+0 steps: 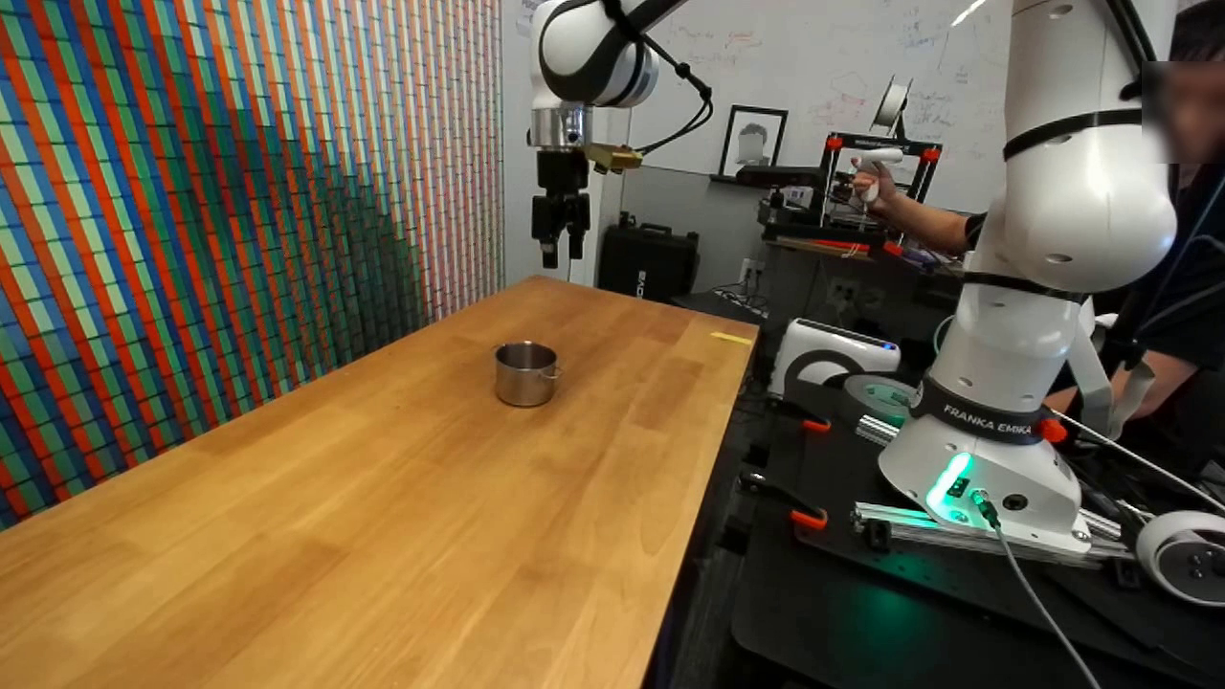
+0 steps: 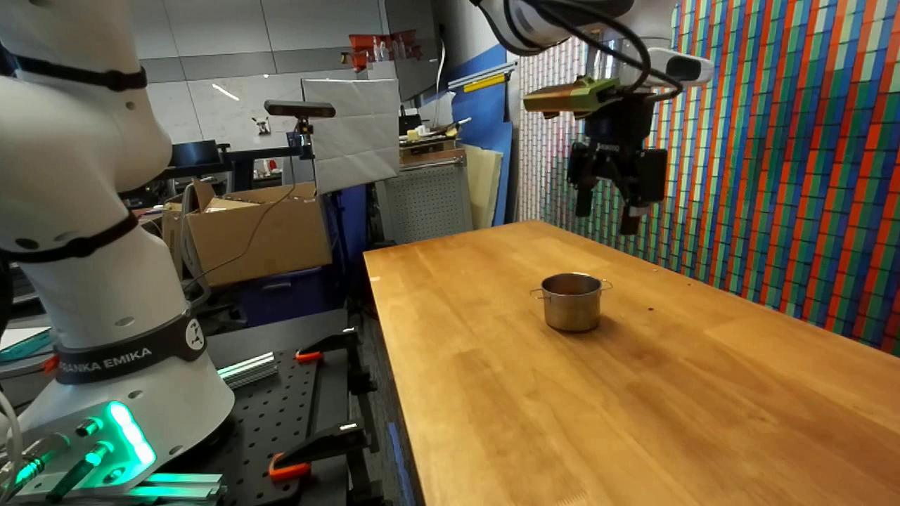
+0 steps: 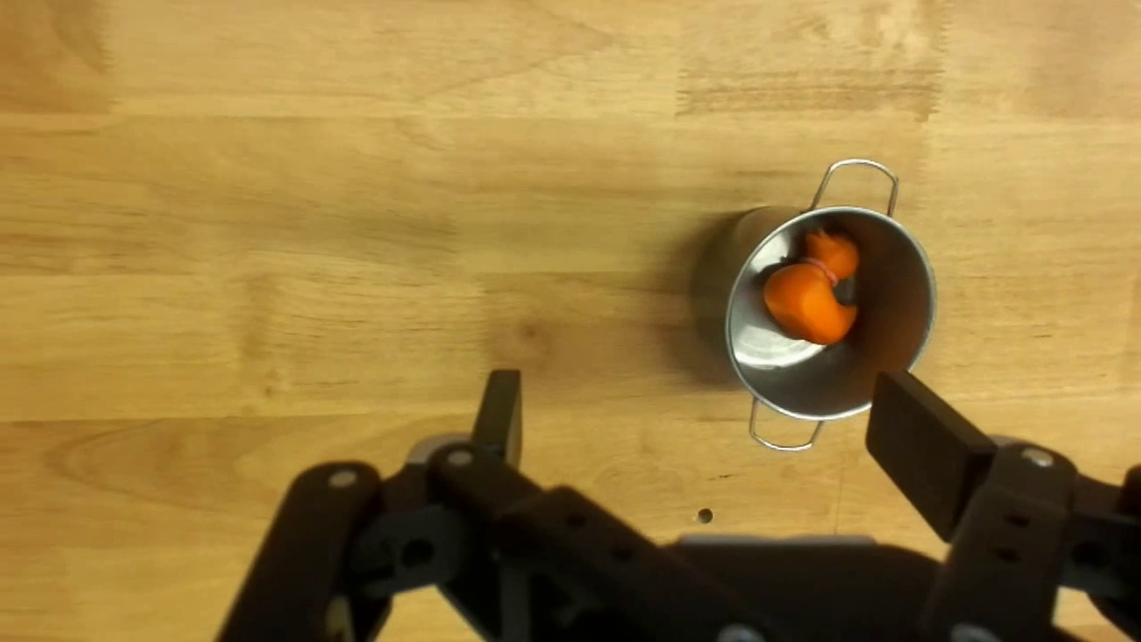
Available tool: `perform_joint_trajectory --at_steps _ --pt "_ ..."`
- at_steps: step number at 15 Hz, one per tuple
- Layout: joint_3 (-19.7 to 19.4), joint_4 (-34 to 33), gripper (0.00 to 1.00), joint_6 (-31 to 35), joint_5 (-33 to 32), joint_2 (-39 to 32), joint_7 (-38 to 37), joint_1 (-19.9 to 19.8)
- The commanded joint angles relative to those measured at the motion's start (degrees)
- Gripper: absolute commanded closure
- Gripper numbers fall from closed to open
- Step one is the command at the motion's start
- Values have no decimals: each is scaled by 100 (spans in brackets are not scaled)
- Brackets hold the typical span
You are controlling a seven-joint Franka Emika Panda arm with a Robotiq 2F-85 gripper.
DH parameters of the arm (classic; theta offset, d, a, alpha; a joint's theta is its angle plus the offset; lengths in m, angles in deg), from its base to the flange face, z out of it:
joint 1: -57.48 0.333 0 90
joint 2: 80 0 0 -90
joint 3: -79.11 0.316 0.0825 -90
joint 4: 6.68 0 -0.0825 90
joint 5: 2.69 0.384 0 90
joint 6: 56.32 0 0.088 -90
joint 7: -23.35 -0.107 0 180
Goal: Put the orange rubber duck in the pot
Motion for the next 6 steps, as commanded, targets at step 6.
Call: perform_joint_trajectory --at_steps 6 --pt "-90 -480 0 -1241 -72 115 172 -91"
